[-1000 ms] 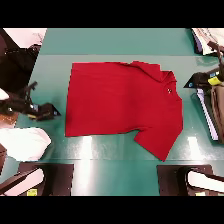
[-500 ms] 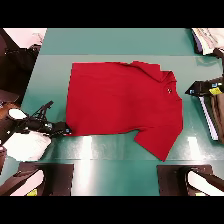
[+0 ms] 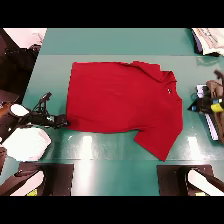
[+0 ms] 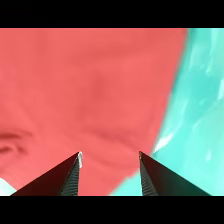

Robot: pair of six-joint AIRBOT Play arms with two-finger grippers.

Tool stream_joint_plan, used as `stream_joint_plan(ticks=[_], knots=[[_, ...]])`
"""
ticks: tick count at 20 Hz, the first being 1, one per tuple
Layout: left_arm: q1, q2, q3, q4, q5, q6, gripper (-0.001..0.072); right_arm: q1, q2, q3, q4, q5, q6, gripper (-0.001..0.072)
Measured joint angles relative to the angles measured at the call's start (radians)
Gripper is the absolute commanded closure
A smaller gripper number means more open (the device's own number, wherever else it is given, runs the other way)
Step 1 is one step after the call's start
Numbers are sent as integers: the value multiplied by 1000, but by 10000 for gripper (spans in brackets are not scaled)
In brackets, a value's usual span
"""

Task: Fold the shirts.

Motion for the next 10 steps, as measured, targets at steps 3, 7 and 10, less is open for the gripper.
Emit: stream_joint_plan(ticks=[3, 7, 10], knots=[[-2, 0, 39, -8, 3, 0, 683, -101, -31, -142, 20, -27, -12, 285], [-2, 0, 56, -15, -1, -1, 683, -145, -102, -251, 99, -86, -53, 286], [-2, 0, 60, -16, -6, -1, 683, -119, -151, -266, 149, -98, -66, 543]])
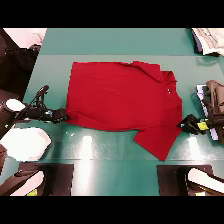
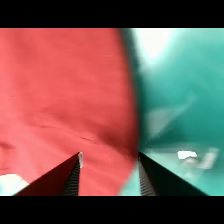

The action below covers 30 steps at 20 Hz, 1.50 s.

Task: Fold the shirts.

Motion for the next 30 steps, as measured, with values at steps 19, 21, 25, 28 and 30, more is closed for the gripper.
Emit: stream_joint_plan(ticks=[19, 21, 25, 28, 30], knots=[[0, 67, 1254, 0, -109, -3, 683, 127, 397, 1005, 4, -229, 47, 696], [1, 80, 1405, 0, -108, -9, 683, 127, 430, 1106, -3, -241, 48, 697], [1, 146, 1532, -16, -84, -48, 683, 127, 488, 1241, -77, -241, 50, 697], [1, 190, 1566, -53, -74, -79, 684, 127, 513, 1301, -149, -195, 51, 698], [1, 208, 1566, -89, -76, -90, 684, 127, 504, 1325, -170, -149, 52, 699]])
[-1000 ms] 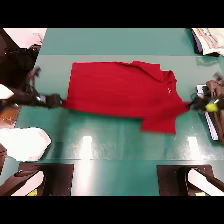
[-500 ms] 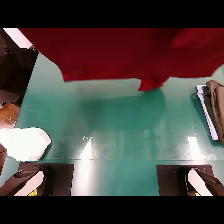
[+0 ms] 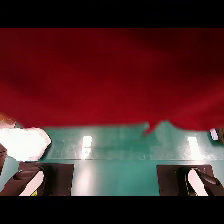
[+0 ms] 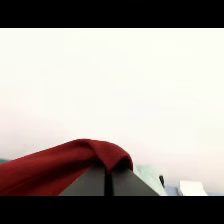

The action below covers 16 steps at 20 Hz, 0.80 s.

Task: Fold the shirts.

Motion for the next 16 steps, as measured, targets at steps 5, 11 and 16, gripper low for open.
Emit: stream_joint_plan(ticks=[5, 11, 16], knots=[[0, 0, -260, 18, -69, -18, 683, 1, -146, -43, 46, 193, 13, 699], [-1, -134, -812, 33, -108, 11, 683, 104, -442, -271, 85, 314, 19, 698], [-1, -400, -989, 32, 32, 140, 683, 177, -716, -372, 84, 238, 26, 698]])
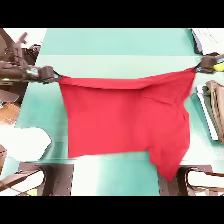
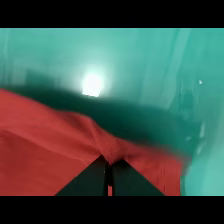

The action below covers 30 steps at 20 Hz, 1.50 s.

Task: Fold the shirts.

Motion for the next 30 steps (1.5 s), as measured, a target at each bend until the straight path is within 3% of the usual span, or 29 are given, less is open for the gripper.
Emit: stream_joint_plan(ticks=[6, 10, 17, 23, 24, 25, 26, 27, 30], knots=[[-19, -290, 187, -72, 169, 90, 683, 23, -227, 119, 5, -158, 47, 698], [-33, -369, 281, -83, 216, 112, 683, 26, -280, 198, 8, -231, 55, 699], [-34, -396, 290, 65, 23, 118, 684, 54, -219, 44, -120, -182, 54, 699], [-34, -398, 183, 124, -36, 101, 680, 55, -101, -233, -178, -270, 53, 695], [-34, -398, 175, 127, -40, 88, 534, 56, -94, -260, -181, -278, 53, 690], [-34, -398, 169, 132, -42, 69, 219, 58, -87, -283, -186, -285, 54, 643], [-34, -398, 164, 135, -46, 51, 57, 59, -82, -298, -188, -289, 61, 449], [-33, -398, 161, 137, -54, 36, 59, 60, -79, -310, -191, -289, 71, 336], [-31, -394, 156, 149, -104, 11, 60, 53, -72, -312, -190, -241, 98, 337]])
